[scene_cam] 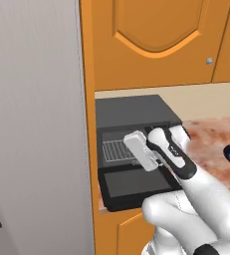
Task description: Pick up the bagel from the plate, place it on the toaster oven rack, close the door, and set the timer.
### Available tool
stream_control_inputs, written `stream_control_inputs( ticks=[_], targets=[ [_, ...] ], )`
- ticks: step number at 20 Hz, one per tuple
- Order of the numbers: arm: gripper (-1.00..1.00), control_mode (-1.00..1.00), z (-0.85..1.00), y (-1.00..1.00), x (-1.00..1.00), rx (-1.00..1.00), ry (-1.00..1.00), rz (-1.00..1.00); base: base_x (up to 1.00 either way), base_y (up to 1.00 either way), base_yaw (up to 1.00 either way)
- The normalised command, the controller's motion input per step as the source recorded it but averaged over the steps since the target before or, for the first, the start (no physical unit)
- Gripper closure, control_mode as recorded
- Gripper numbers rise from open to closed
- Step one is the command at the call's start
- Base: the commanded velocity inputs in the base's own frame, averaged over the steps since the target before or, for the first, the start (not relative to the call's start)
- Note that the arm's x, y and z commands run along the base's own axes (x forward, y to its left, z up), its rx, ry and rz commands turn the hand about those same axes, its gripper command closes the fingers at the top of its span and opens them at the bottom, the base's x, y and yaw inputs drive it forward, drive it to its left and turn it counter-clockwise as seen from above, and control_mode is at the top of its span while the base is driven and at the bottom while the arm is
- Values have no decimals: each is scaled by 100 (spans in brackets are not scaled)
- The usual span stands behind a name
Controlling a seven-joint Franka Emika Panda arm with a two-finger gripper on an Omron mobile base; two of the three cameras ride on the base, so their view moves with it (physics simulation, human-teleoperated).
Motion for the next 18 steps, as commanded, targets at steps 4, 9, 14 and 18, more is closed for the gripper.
stream_control_inputs(
  ticks=[4, 9, 14, 18],
  targets=[
    [-100, -100, 0, -7, -68, 0, 17, -4, 0, 0, 0],
    [-100, -100, 31, -9, -79, 0, 13, -8, 0, 0, 0],
    [-100, -100, 89, -31, -11, -7, 2, -7, 0, 0, 0],
    [-100, -100, 68, -60, 0, -33, -11, -2, 0, 0, 0]
  ],
)
